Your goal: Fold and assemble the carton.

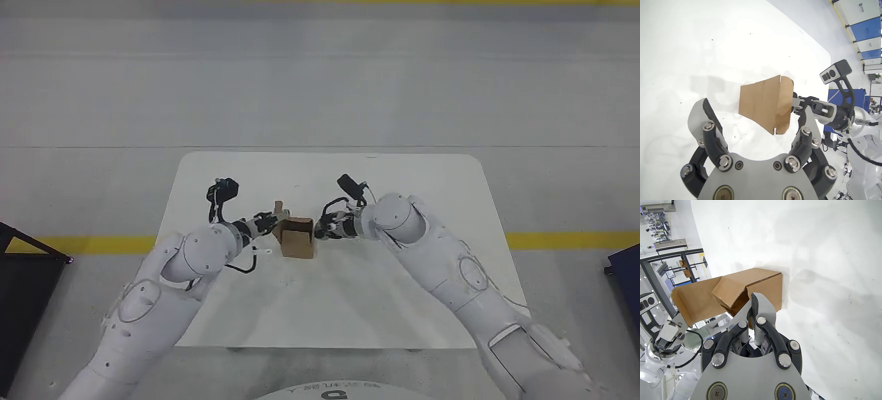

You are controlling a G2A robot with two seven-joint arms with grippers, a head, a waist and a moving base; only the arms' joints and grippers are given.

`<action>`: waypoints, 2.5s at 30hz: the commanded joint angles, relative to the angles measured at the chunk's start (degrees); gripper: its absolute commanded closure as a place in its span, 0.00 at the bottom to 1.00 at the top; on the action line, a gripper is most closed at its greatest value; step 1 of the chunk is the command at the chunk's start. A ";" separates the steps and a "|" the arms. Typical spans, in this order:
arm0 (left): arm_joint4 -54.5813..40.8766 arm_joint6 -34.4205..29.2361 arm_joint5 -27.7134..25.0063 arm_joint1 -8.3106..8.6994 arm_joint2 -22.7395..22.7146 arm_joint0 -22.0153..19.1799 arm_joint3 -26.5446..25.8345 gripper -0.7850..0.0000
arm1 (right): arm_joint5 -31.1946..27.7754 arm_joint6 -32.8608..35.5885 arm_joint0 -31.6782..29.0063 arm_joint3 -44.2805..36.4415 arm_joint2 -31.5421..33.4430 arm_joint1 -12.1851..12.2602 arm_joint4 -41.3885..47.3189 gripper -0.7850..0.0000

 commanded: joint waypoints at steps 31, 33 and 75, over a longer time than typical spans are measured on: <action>2.05 0.20 3.58 -6.80 16.99 -17.88 13.61 0.00 | 1.95 -0.88 2.57 2.03 -3.57 -1.42 -1.26 1.00; 1.34 0.98 3.85 -6.90 16.26 -17.56 13.69 0.00 | 1.96 -0.89 2.48 1.88 -3.61 -1.45 -1.16 1.00; 11.62 -4.56 8.52 -4.43 9.38 -8.39 12.16 0.00 | 2.63 -1.11 2.90 2.21 -4.11 -2.02 -1.44 1.00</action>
